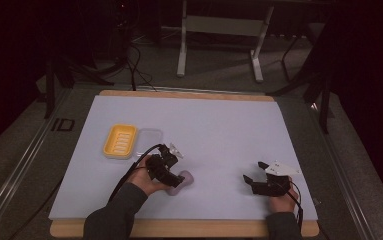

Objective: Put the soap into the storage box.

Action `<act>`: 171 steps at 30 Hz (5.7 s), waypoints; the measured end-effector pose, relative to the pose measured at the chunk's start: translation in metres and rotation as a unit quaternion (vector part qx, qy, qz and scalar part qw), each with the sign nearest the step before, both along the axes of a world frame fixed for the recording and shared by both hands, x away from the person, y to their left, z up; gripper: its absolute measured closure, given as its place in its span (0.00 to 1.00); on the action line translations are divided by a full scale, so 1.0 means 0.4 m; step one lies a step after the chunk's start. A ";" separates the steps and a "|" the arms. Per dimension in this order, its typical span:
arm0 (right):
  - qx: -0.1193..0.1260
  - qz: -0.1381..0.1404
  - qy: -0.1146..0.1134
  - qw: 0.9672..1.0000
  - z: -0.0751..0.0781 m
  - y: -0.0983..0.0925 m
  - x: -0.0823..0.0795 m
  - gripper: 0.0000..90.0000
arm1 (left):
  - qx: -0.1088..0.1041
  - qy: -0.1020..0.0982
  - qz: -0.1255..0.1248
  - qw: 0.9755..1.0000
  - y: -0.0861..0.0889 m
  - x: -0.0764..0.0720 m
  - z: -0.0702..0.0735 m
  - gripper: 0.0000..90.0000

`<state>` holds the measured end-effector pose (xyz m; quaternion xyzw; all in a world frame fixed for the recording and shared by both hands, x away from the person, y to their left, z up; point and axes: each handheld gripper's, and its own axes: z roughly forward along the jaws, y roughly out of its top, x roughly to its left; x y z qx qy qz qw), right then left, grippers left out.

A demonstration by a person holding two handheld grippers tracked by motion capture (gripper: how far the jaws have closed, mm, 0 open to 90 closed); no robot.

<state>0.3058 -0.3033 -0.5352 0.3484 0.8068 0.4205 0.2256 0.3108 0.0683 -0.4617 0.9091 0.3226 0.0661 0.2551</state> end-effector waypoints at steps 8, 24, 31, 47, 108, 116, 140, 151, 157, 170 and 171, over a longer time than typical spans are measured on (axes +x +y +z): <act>-0.001 0.000 0.001 1.000 0.000 0.001 0.000 0.22 | 0.021 0.011 -0.006 1.000 -0.025 0.004 -0.016 0.34; -0.003 0.001 0.001 1.000 0.000 0.001 0.001 0.22 | 0.088 0.037 -0.019 0.995 -0.070 0.023 -0.064 0.23; -0.003 0.001 0.001 1.000 0.000 0.001 0.001 0.22 | 0.100 0.047 -0.016 0.994 -0.079 0.030 -0.080 0.22; -0.002 0.001 0.001 1.000 0.000 0.001 0.001 0.22 | 0.109 0.066 -0.012 0.992 -0.083 0.044 -0.095 0.29; -0.004 0.002 0.001 1.000 0.000 0.002 0.000 0.23 | 0.155 0.076 -0.035 0.984 -0.079 0.069 -0.092 0.56; -0.004 0.002 0.001 1.000 0.000 0.002 0.000 0.23 | 0.152 0.077 -0.032 0.985 -0.071 0.071 -0.088 0.56; -0.002 0.002 0.000 1.000 0.000 0.001 0.000 0.23 | 0.147 0.068 -0.013 0.987 -0.035 0.078 -0.060 0.56; -0.003 0.002 0.000 1.000 0.000 0.001 0.000 0.23 | 0.138 0.068 -0.002 0.988 -0.017 0.081 -0.049 0.56; -0.003 0.002 0.000 1.000 0.000 0.001 0.000 0.23 | 0.130 0.066 0.009 0.989 -0.002 0.083 -0.042 0.56; -0.002 0.002 -0.001 1.000 0.000 0.001 0.000 0.23 | 0.119 0.068 0.026 0.990 0.034 0.093 -0.027 0.56; -0.002 0.002 -0.001 1.000 0.000 0.001 0.000 0.23 | 0.118 0.068 0.029 0.990 0.039 0.093 -0.027 0.56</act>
